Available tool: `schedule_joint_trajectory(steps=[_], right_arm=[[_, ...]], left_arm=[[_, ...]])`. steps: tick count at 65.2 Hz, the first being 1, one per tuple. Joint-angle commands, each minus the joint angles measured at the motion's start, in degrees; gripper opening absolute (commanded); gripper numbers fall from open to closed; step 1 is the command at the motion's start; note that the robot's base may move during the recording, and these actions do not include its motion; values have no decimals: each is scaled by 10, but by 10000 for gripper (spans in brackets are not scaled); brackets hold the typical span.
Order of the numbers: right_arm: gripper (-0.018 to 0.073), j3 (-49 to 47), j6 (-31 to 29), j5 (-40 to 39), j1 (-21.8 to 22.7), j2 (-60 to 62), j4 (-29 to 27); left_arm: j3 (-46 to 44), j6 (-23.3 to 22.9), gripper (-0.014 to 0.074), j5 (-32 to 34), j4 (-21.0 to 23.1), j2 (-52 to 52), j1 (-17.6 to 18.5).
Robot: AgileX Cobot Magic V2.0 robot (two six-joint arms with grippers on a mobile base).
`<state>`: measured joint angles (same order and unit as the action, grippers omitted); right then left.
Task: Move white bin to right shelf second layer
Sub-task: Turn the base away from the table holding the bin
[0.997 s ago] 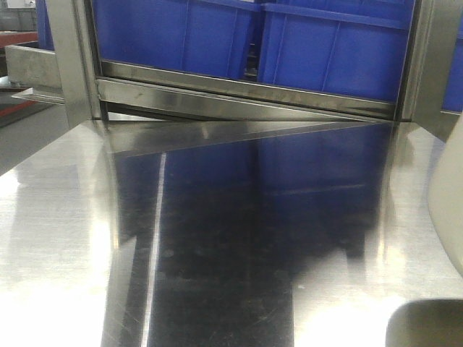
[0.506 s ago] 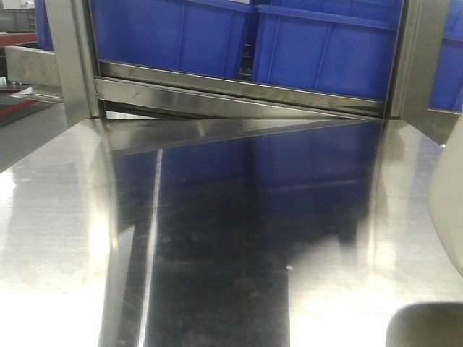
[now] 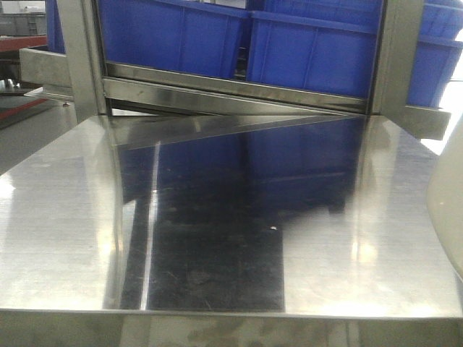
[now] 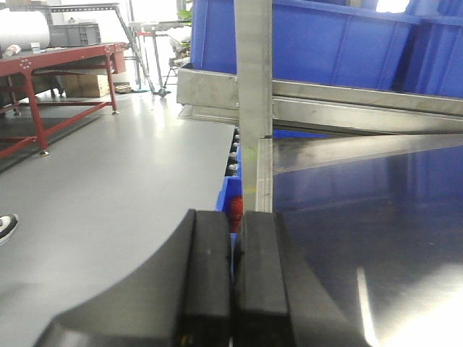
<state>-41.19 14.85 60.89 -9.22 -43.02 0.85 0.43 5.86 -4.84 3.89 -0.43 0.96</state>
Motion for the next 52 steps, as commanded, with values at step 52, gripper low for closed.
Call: schedule_joint_trajectory(steps=[52], right_arm=[[52,-17,-4,-27,5,4,1]], left_arm=[[21,-1,85,48,3,-8,2]])
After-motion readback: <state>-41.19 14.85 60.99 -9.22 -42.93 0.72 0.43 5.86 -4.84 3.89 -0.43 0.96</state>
